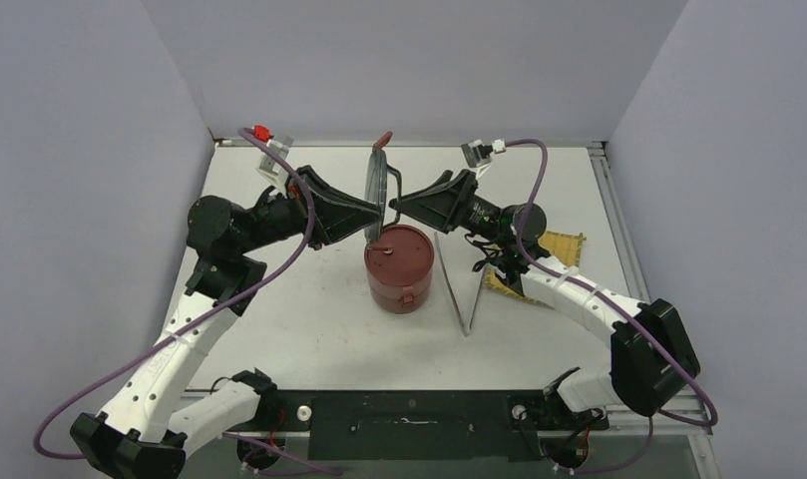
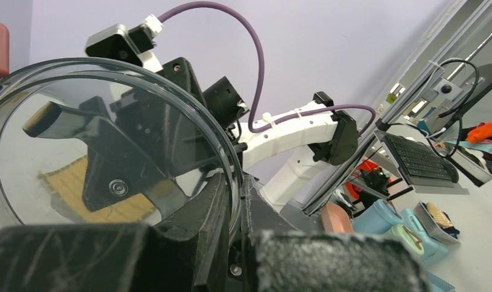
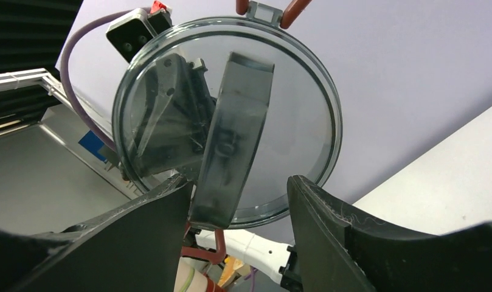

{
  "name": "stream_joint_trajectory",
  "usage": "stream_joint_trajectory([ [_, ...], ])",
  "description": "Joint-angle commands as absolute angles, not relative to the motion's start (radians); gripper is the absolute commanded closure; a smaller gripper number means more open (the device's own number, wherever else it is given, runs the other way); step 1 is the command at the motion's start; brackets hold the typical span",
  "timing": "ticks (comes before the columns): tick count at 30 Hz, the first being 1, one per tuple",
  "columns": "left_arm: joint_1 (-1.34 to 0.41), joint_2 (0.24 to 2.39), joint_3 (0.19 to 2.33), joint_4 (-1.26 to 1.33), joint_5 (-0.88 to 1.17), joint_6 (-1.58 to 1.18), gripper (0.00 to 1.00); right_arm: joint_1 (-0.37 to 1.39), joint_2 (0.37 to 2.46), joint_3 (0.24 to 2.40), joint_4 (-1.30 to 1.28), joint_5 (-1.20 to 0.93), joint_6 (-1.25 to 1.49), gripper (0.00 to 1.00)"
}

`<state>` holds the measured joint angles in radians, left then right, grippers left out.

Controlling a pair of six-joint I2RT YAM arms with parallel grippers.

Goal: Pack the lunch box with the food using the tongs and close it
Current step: Pick up the box lid from the center of the board.

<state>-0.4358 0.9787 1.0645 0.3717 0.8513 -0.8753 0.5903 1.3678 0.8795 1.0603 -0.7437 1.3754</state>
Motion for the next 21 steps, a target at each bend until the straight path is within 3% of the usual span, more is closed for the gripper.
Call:
stream_joint_trajectory([
  [1,-0.454,0.985,1.083,0.467,0.867,-0.884,1.00,0.609,1.388,0.931,1.169,-0.773,1.390,0.42],
  [7,-0.456,0.981,1.076,0.479,0.873,-0.885,1.00,0.614,1.391,0.939,1.191,-0.773,1.399,0.53],
  [16,-0.456,0.983,1.044,0.525,0.883,-0.884,1.00,0.627,1.384,0.954,1.216,-0.784,1.429,0.58],
  [21,-0.456,0.989,1.022,0.497,0.892,-0.844,1.00,0.627,1.370,0.945,1.221,-0.777,1.431,0.72],
])
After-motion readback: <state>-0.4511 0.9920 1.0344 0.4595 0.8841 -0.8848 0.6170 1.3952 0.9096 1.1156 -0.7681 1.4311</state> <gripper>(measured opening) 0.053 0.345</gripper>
